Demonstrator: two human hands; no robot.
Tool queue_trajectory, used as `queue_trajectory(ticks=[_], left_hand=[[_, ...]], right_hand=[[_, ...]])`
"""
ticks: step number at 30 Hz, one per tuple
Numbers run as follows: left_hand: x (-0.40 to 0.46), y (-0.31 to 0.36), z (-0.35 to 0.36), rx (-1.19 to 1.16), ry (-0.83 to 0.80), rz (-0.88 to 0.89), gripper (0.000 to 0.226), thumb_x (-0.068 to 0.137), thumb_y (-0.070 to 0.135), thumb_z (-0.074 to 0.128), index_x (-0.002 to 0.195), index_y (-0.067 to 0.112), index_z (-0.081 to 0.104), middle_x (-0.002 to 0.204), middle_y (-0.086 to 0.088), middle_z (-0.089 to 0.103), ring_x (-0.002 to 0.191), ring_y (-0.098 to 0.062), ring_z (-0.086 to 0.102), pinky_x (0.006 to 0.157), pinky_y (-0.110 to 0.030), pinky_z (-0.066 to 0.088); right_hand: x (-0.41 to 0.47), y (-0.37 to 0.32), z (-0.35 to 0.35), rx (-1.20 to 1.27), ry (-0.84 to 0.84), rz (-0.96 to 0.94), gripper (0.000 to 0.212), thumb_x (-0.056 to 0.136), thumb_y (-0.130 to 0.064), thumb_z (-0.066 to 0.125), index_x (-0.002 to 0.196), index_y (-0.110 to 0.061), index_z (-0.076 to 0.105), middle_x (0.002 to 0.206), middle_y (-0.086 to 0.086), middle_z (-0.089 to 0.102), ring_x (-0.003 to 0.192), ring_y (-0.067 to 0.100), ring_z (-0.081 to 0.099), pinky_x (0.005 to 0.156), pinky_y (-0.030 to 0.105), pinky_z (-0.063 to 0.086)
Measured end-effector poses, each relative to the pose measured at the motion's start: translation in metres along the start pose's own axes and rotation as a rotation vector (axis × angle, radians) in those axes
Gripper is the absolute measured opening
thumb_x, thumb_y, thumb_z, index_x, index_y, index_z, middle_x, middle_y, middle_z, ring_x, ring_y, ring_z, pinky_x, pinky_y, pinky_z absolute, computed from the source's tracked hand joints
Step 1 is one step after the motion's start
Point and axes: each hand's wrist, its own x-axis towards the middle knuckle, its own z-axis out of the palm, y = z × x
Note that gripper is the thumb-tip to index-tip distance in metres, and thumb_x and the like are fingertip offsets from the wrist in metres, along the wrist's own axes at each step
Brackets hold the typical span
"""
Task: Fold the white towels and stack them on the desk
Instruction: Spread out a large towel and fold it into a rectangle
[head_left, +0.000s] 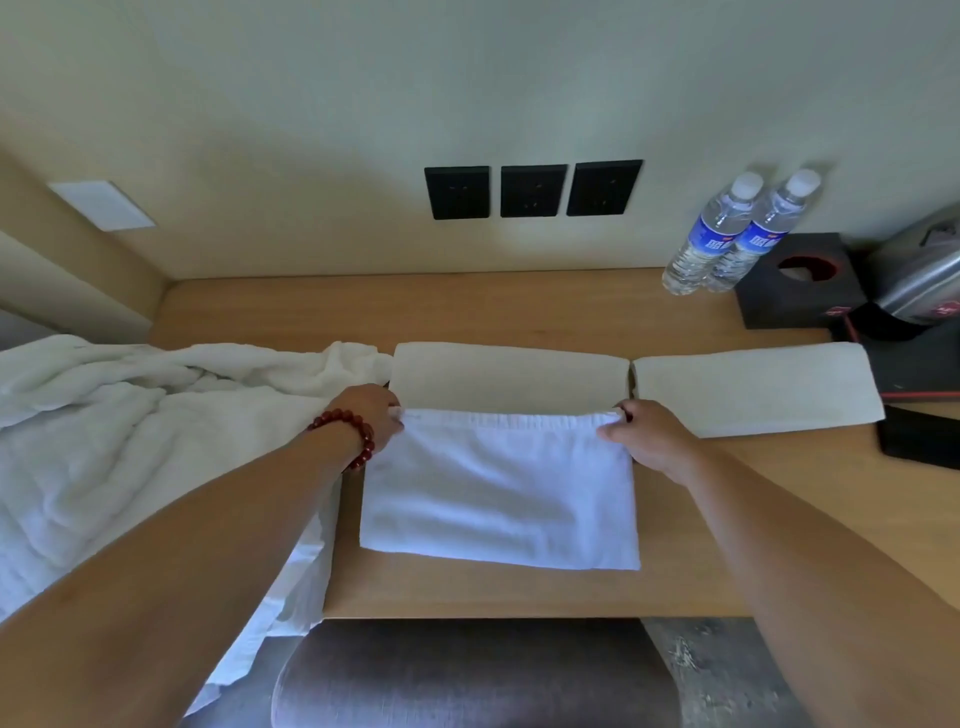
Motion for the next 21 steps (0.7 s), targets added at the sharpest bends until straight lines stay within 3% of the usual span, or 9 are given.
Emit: queue_trajectory(ticks=[2,4,7,12,16,19,21], left_hand=[[0.008,-0.002,-0.004,-0.04,0.064,-0.021,0.024,0.098,0.027,0.05,0.105,0.013,0.068,0.105,-0.004,0.066,0.089,-0.018,0.056,0.069,-0.024,0.041],[0.017,0.001,-0.011,-0.124,0.13,-0.039,0.02,0.096,0.028,0.055,0.102,0.014,0.068,0.107,-0.005,0.067,0.092,-0.022,0.058,0.076,-0.029,0.044],[0.032,0.011,-0.022,-0.261,0.124,-0.077,0.024,0.097,0.027,0.058,0.116,0.013,0.066,0.121,-0.004,0.064,0.108,-0.026,0.061,0.09,-0.032,0.048],[0.056,0.018,-0.028,-0.604,0.208,-0.207,0.035,0.094,0.036,0.065,0.123,0.017,0.063,0.111,-0.007,0.069,0.091,-0.025,0.063,0.074,-0.03,0.046],[0.076,0.022,-0.028,-0.81,0.273,-0.265,0.056,0.093,0.037,0.068,0.141,0.013,0.051,0.134,-0.007,0.059,0.114,-0.029,0.058,0.08,-0.03,0.042],[0.089,0.027,-0.026,-0.954,0.324,-0.297,0.048,0.09,0.034,0.073,0.131,0.014,0.058,0.12,-0.002,0.06,0.098,-0.021,0.054,0.082,-0.029,0.042],[0.097,0.029,-0.021,-1.061,0.325,-0.326,0.044,0.088,0.032,0.075,0.127,0.017,0.059,0.114,-0.001,0.059,0.094,-0.02,0.055,0.08,-0.029,0.043]], right_hand=[[0.011,-0.004,-0.003,0.057,0.047,0.001,0.029,0.092,-0.028,0.067,0.087,-0.001,0.058,0.08,0.011,0.056,0.072,0.024,0.052,0.063,0.033,0.035],[0.023,-0.006,-0.004,0.11,0.095,0.017,0.029,0.094,-0.029,0.064,0.087,-0.002,0.058,0.079,0.01,0.054,0.071,0.024,0.051,0.064,0.033,0.035],[0.039,-0.008,-0.005,0.185,0.171,0.047,0.035,0.097,-0.032,0.059,0.093,0.002,0.059,0.082,0.01,0.056,0.071,0.024,0.051,0.063,0.033,0.037],[0.062,-0.012,-0.006,0.233,0.232,0.056,0.032,0.102,-0.035,0.05,0.084,-0.009,0.048,0.076,0.008,0.046,0.065,0.022,0.042,0.055,0.031,0.031],[0.082,-0.015,-0.002,0.226,0.301,0.031,0.034,0.105,-0.039,0.044,0.082,-0.013,0.046,0.073,0.002,0.046,0.063,0.02,0.044,0.054,0.031,0.035],[0.095,-0.013,0.002,0.184,0.365,0.008,0.033,0.105,-0.04,0.041,0.08,-0.019,0.042,0.071,0.0,0.047,0.06,0.018,0.045,0.054,0.031,0.036],[0.102,-0.01,0.005,0.14,0.399,0.002,0.027,0.106,-0.042,0.038,0.091,-0.02,0.047,0.073,-0.003,0.05,0.064,0.016,0.049,0.054,0.031,0.036]])
